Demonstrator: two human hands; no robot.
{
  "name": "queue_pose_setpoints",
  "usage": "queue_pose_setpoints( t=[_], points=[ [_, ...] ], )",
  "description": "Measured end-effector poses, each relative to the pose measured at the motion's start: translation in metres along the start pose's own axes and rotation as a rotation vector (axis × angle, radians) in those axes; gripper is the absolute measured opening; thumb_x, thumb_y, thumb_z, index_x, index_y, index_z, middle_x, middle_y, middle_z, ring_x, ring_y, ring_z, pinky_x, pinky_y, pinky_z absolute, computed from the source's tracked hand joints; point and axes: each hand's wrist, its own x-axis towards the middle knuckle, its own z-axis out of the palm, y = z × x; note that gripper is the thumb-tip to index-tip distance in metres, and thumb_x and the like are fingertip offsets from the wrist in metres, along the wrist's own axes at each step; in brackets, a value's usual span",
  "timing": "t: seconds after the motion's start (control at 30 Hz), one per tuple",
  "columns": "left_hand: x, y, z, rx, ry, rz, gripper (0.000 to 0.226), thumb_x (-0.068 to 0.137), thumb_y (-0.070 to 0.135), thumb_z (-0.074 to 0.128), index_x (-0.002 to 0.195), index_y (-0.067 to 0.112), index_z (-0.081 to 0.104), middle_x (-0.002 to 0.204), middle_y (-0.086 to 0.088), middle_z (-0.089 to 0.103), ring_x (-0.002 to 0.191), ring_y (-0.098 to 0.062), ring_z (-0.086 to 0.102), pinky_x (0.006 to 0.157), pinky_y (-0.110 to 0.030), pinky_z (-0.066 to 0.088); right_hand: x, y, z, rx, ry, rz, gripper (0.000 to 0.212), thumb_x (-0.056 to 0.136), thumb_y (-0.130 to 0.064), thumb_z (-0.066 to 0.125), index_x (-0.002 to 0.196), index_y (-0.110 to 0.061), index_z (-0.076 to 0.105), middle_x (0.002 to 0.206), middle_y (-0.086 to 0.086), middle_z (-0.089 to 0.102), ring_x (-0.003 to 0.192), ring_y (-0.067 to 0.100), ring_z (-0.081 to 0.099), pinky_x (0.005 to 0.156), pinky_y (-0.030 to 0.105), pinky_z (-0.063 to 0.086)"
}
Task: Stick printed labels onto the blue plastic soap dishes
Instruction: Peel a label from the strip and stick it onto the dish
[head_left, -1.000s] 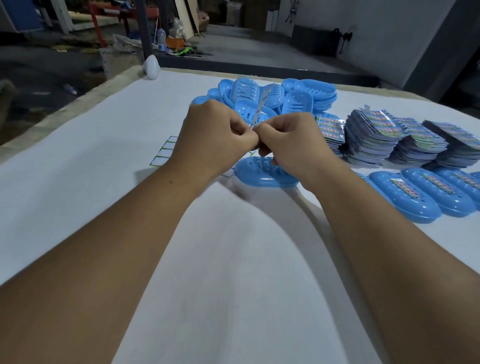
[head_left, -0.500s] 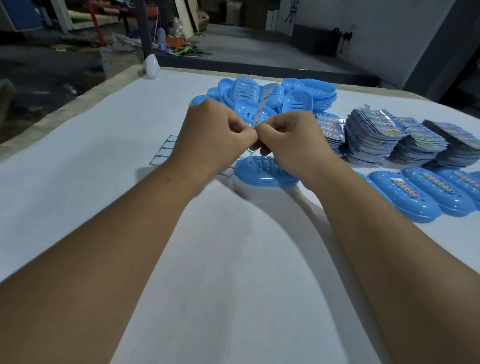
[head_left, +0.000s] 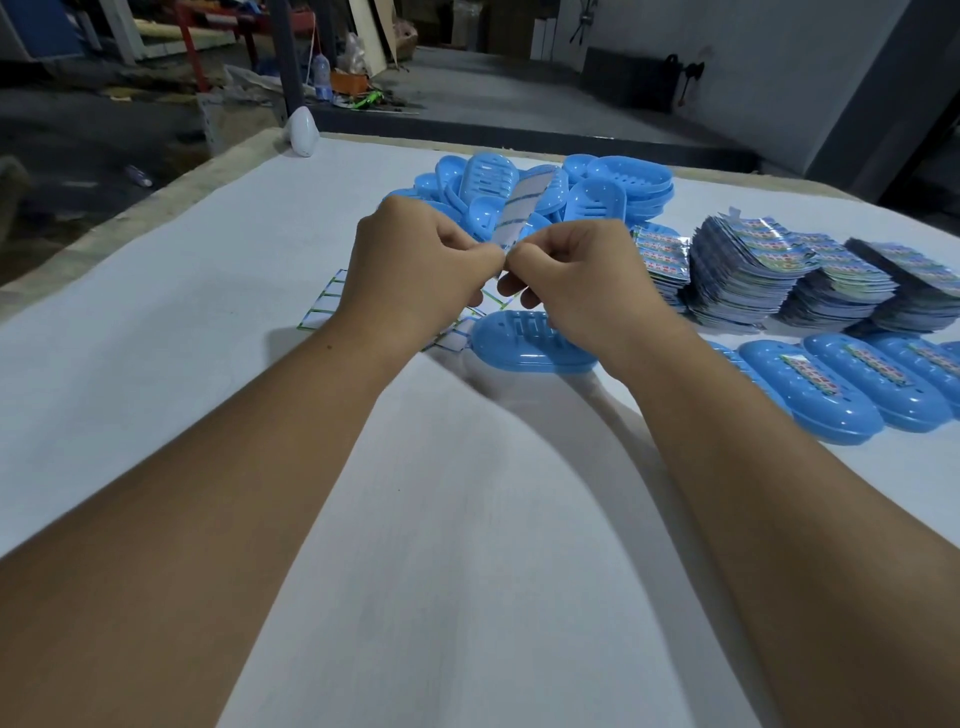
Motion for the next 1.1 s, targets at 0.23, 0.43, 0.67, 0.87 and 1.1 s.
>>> queue_pose_setpoints(
  t=[0.23,0.43,0.67,0.87,1.1],
  points=[
    [0.005,-0.003,0.002,-0.233,-0.049,-0.205,0.020,0.077,0.020,0.064,0.068,0.005,0.072,0.059,0.002,0.070,0.052,-0.009,0.064,0.063,-0.027,0.059,0.000,0.000,0.000,0.000,0.004,0.028,0.023,0.089,-0.018,0.060,0.076,-0.009,0.077,0.070,-0.004,0.076,0.052,0.002,0.053,0.043,0.016,0.039],
    [0.007,-0.003,0.002,-0.368,-0.069,-0.315,0.016,0.079,0.016,0.062,0.076,0.002,0.071,0.063,-0.003,0.066,0.053,-0.013,0.060,0.054,-0.021,0.053,-0.001,-0.001,-0.001,0.018,0.001,0.070,0.024,0.088,-0.020,0.058,0.075,-0.012,0.076,0.071,-0.006,0.076,0.057,0.004,0.056,0.049,0.020,0.042],
    [0.009,-0.004,0.003,-0.381,-0.058,-0.337,0.015,0.080,0.015,0.061,0.073,0.005,0.069,0.059,-0.001,0.066,0.050,-0.011,0.059,0.050,-0.019,0.050,0.001,0.001,-0.001,0.020,0.026,0.130,0.026,0.086,-0.022,0.058,0.076,-0.008,0.077,0.073,0.000,0.077,0.059,0.010,0.054,0.050,0.022,0.039],
    [0.010,-0.004,0.003,-0.369,-0.050,-0.339,0.015,0.080,0.016,0.061,0.070,0.006,0.067,0.060,-0.002,0.066,0.049,-0.011,0.060,0.050,-0.019,0.050,0.004,0.004,-0.001,0.027,0.057,0.157,0.028,0.084,-0.024,0.058,0.073,-0.005,0.075,0.068,0.000,0.075,0.054,0.008,0.052,0.044,0.018,0.038],
    [0.015,-0.008,0.003,-0.283,-0.018,-0.305,0.018,0.080,0.019,0.060,0.077,0.003,0.068,0.060,-0.001,0.066,0.048,-0.010,0.060,0.052,-0.020,0.051,0.003,0.004,-0.004,-0.018,0.095,0.155,0.031,0.082,-0.028,0.057,0.069,-0.003,0.071,0.062,-0.002,0.072,0.053,0.013,0.049,0.048,0.028,0.040]
  ],
)
